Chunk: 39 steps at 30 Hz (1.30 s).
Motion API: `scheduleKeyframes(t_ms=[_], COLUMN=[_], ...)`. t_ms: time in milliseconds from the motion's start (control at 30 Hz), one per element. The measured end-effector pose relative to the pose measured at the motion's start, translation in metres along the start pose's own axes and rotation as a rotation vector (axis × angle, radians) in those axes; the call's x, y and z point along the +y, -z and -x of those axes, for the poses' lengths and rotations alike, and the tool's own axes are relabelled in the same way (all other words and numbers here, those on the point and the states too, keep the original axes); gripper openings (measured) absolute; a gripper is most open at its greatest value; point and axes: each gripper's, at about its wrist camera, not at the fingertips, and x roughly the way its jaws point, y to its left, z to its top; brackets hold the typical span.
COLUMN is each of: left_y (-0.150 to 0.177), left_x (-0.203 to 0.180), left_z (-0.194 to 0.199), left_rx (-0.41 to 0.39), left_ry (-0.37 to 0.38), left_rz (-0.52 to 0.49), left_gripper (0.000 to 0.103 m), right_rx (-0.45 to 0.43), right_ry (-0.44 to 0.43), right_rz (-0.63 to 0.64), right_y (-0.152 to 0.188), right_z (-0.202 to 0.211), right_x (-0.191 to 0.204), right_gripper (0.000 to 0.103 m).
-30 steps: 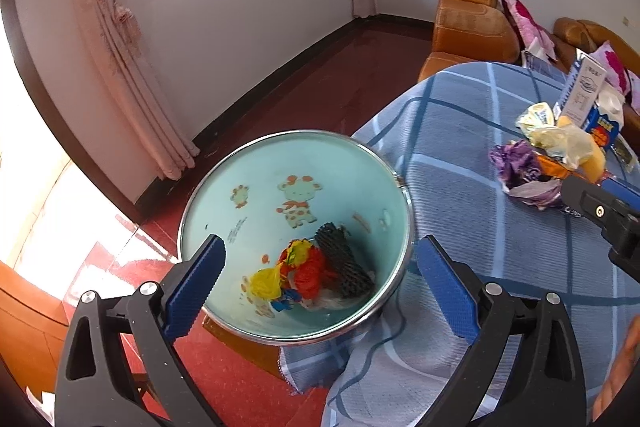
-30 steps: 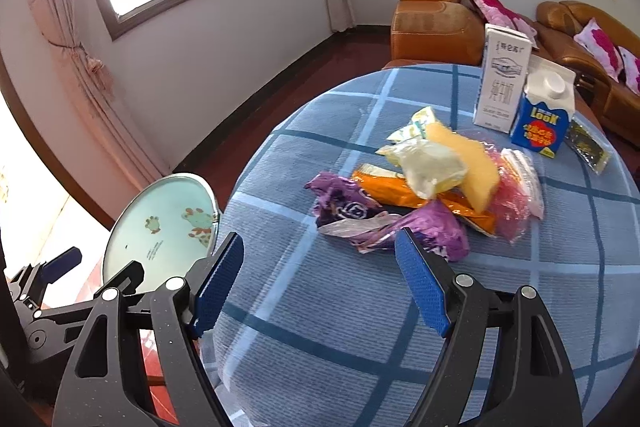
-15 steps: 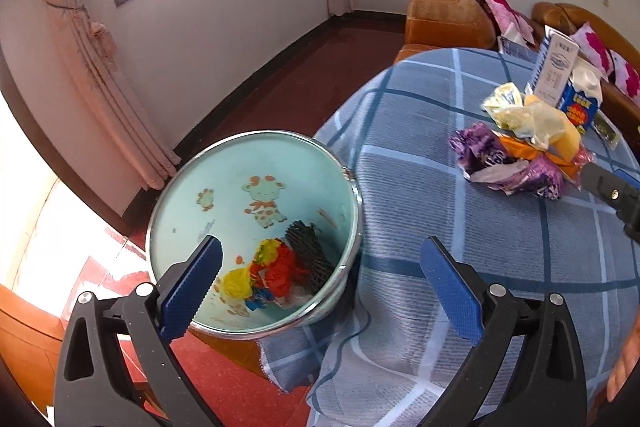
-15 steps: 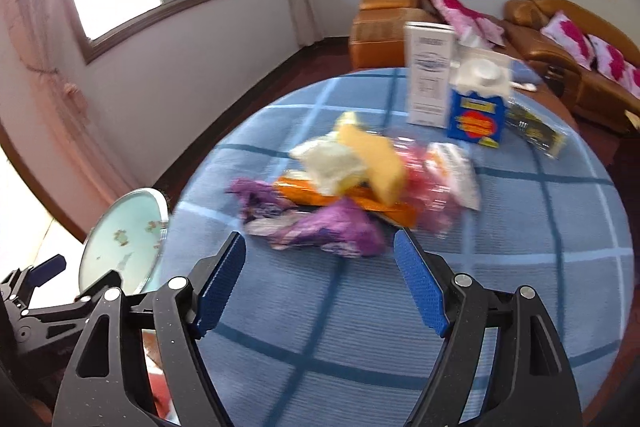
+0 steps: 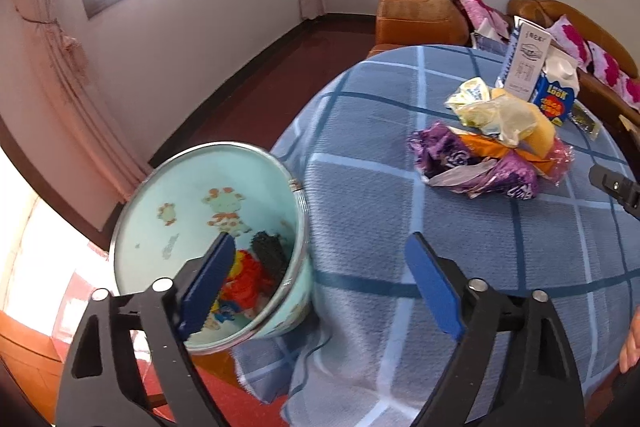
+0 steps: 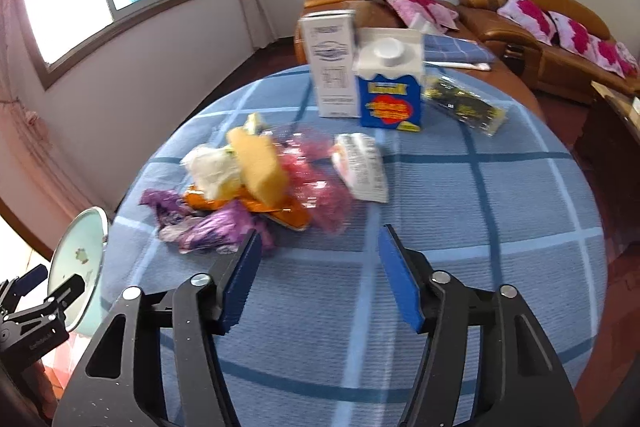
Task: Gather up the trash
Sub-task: 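Move both grippers back over the table toward the remaining wrappers, then grasp the purple wrapper with the left gripper while the right gripper grasps the white packet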
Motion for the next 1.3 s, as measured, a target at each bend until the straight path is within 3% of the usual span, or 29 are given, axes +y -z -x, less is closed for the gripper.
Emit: scheduleKeyframes(t_ms=[133, 267, 567, 733, 833, 933, 1167, 1300], left_y=[-0.010, -0.021, -0.053, -0.061, -0.058, -0.055, -0.049, -0.045], left_x=[-0.017, -0.036, -0.064, -0.077, -0.083, -0.081, -0.073, -0.055], left_z=[-0.008, -0.011, -0.046, -0.071, -0.089, -0.094, -0.069, -0.043], left_rx=[-0.001, -0.030, -0.017, 0.004, 0.053, 0.056, -0.013, -0.060], left_ry=[0.052, 0.053, 0.124, 0.126, 0.120, 0.198, 0.196, 0.186], left_rz=[-0.013, -0.047, -0.031, -0.009, 0.004, 0.039, -0.013, 0.000], left_gripper=[0.077, 0.077, 0.077, 0.076, 0.063, 0.045, 0.039, 0.038], right_rx=[0.009, 0.008, 0.025, 0.030, 0.033, 0.038, 0.030, 0.049], right_ry=[0.015, 0.021, 0.023, 0.027, 0.029, 0.024, 0.023, -0.022], right_rz=[-0.030, -0.039, -0.049, -0.066, -0.068, -0.065, -0.080, -0.082], right_y=[-0.002, -0.005, -0.004, -0.006, -0.008, -0.013, -0.033, -0.045], right_z=[-0.004, -0.006, -0.009, -0.014, -0.018, -0.025, -0.046, -0.064], right_x=[-0.016, -0.024, -0.039, -0.049, -0.053, -0.056, -0.062, -0.059], right_gripper=[0.049, 0.041, 0.040, 0.040, 0.040, 0.040, 0.040, 0.040])
